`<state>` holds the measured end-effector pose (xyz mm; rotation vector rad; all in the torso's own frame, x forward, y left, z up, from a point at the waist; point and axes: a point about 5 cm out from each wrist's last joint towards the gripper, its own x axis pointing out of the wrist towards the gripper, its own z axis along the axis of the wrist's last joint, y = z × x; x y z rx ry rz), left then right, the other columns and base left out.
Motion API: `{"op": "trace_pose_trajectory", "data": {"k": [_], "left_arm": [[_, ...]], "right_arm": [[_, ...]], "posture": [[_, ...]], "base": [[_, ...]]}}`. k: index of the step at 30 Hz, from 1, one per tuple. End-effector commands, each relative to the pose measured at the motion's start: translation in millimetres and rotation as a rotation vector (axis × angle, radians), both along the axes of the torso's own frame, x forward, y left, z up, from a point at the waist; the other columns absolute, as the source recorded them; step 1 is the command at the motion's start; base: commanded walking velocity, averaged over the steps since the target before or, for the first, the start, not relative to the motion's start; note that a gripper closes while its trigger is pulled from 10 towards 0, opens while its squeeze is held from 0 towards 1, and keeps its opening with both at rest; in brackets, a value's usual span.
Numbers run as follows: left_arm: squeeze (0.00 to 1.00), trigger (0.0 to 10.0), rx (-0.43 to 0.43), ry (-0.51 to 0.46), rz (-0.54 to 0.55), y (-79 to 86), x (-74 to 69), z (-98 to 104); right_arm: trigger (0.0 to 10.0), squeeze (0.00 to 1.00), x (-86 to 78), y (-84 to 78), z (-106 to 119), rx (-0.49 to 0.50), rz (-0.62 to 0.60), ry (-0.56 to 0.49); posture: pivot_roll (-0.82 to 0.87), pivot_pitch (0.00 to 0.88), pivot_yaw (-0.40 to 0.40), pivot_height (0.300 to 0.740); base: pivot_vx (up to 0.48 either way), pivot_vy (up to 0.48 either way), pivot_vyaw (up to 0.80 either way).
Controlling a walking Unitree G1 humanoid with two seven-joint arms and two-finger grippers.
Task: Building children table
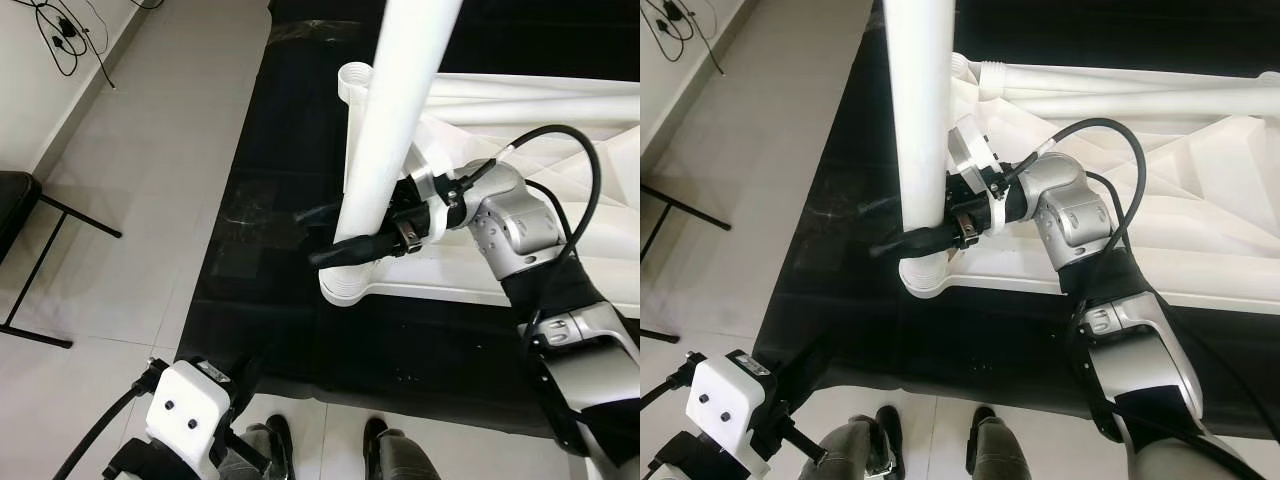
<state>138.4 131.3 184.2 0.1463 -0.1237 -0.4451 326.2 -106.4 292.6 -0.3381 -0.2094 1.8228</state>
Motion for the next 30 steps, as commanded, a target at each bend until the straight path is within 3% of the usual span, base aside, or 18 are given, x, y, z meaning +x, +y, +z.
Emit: {"op": "trace_pose_trajectory", "data": {"k": [1, 9, 16, 30], "left_arm": [[0.0, 10.0, 0.007, 0.014, -0.001, -0.5, -3.1, -1], [0.0, 10.0, 0.009, 0.011, -0.002, -0.5, -2.2, -1], [0.0, 10.0, 0.01, 0.008, 0.003, 0.0, -1.6, 0], [0.0, 10.0, 0.007, 0.001, 0.005, -0.7, 0.5, -1]], "right_arm": [[10.0, 0.0, 0.5, -3.8, -8, -0.043, -0.013, 0.024], [10.0, 0.0, -9.1, -0.6, -16, -0.052, 0.025, 0.031], [10.0, 0.0, -25.2, 3.7, -33, -0.144, 0.069, 0.001], [10.0, 0.0, -18.2, 8.1, -27, -0.154, -0.014, 0.031]], "posture": [[0.08, 0.398, 0.006, 0.74], [0.08, 0.398, 0.008, 0.74], [0.08, 0.4, 0.01, 0.74], [0.06, 0.393, 0.0, 0.74]], "base": [[0.0, 0.0, 0.0], [0.0, 0.0, 0.0], [0.0, 0.0, 0.0], [0.0, 0.0, 0.0]]}}
